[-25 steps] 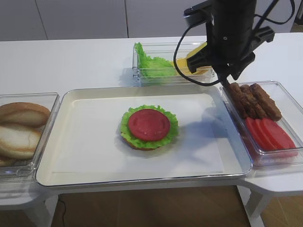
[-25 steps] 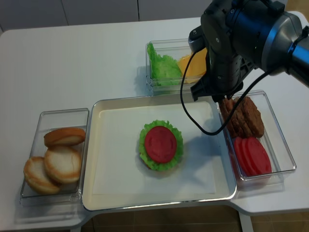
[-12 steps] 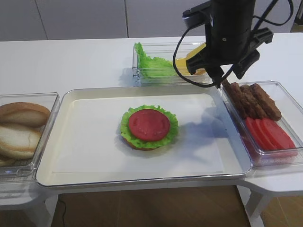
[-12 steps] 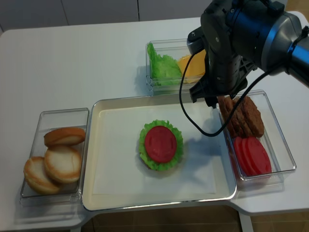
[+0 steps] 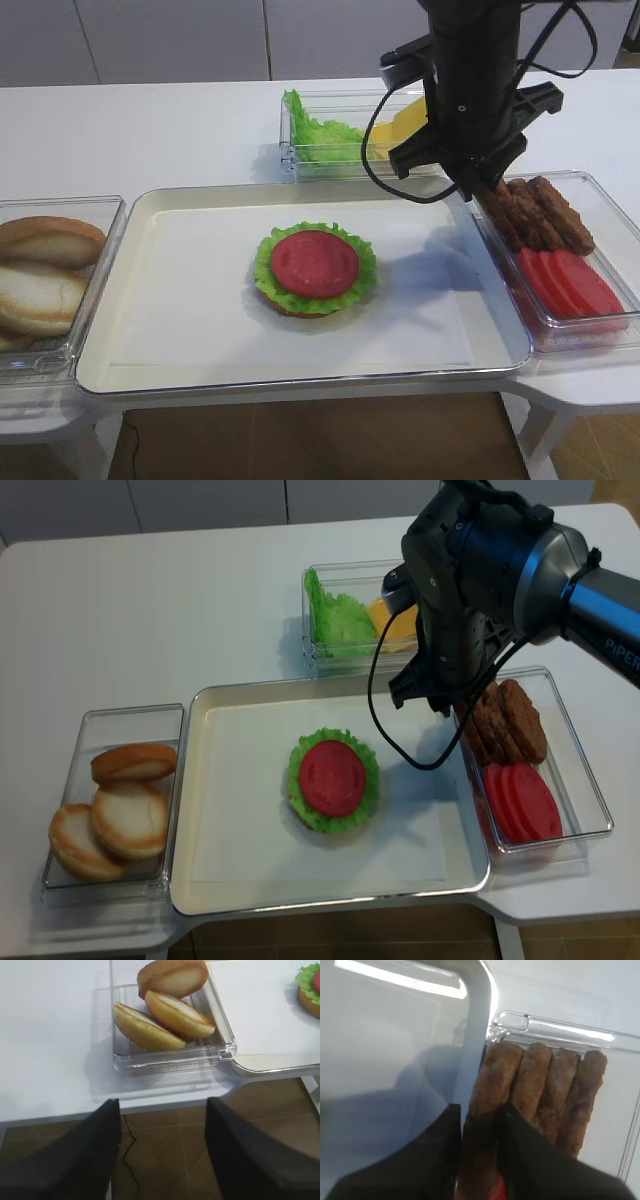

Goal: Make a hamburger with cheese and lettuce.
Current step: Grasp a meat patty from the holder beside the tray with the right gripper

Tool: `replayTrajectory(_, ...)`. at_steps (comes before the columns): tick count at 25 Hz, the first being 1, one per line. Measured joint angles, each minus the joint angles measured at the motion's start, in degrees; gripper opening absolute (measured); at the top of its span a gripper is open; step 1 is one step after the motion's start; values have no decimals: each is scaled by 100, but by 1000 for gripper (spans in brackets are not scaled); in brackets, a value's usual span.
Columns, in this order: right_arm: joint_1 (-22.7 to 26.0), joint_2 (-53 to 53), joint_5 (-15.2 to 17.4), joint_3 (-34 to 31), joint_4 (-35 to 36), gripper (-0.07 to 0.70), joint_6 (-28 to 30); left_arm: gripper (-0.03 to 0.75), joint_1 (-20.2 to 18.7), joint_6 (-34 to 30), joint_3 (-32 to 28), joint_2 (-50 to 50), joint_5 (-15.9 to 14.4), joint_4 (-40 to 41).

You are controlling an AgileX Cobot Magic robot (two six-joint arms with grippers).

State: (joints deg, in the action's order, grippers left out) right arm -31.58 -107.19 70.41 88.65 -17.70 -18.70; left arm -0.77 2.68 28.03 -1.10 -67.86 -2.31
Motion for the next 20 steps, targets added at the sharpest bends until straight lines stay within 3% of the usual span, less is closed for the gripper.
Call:
replayTrajectory(4, 0, 0, 33, 0, -70, 117, -10, 405, 0, 0, 0, 0, 0, 0)
replayTrajectory(20, 0, 407, 18, 0, -205, 110, -133, 405, 0, 0, 0, 0, 0, 0)
